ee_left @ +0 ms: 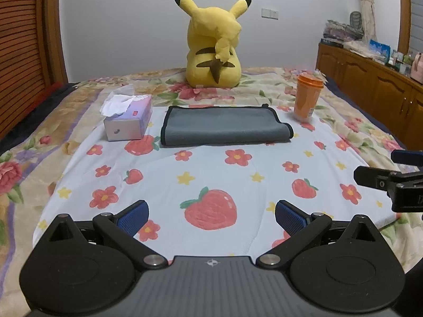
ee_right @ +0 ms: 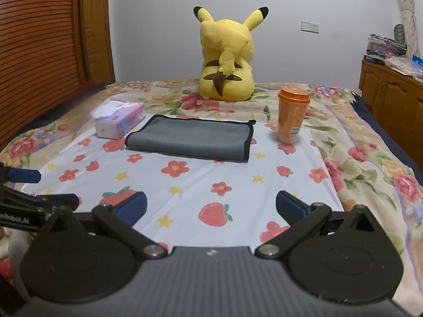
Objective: Fold towel
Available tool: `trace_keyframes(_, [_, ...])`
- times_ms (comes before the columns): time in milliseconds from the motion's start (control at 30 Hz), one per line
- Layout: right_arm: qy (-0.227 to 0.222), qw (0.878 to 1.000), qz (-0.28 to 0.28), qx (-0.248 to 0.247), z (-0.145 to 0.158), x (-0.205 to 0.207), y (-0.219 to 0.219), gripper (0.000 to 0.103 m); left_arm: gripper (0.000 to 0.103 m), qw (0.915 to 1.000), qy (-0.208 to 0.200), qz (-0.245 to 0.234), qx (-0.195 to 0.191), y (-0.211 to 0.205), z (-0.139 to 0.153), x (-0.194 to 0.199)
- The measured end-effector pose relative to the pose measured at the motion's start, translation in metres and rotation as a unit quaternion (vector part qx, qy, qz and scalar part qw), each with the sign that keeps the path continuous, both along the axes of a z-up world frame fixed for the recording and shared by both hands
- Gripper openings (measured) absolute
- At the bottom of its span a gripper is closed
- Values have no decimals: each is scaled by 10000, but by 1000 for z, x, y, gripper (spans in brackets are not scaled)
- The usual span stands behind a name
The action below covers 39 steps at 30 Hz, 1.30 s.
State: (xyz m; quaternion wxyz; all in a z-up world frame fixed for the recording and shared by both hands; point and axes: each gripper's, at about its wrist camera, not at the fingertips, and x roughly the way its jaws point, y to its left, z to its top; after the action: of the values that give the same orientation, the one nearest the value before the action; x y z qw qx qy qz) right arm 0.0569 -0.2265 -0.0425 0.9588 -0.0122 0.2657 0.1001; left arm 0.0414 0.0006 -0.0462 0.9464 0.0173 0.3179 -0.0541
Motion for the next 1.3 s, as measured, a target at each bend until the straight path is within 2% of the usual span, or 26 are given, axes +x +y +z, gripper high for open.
trace_keyframes(367, [-225, 9997, -92, 65, 5, -4, -3, 103, 103, 9992, -343, 167, -91, 7, 10, -9])
trace_keyframes(933, [-539, 9981, -235, 195, 9, -10, -9, 103, 103, 9951, -953, 7, 272, -4, 20, -26])
trace_keyframes(1300, [-688, 9968, -307, 276, 12, -14, -14, 103, 103, 9930, -1141, 45, 291, -5, 24, -30])
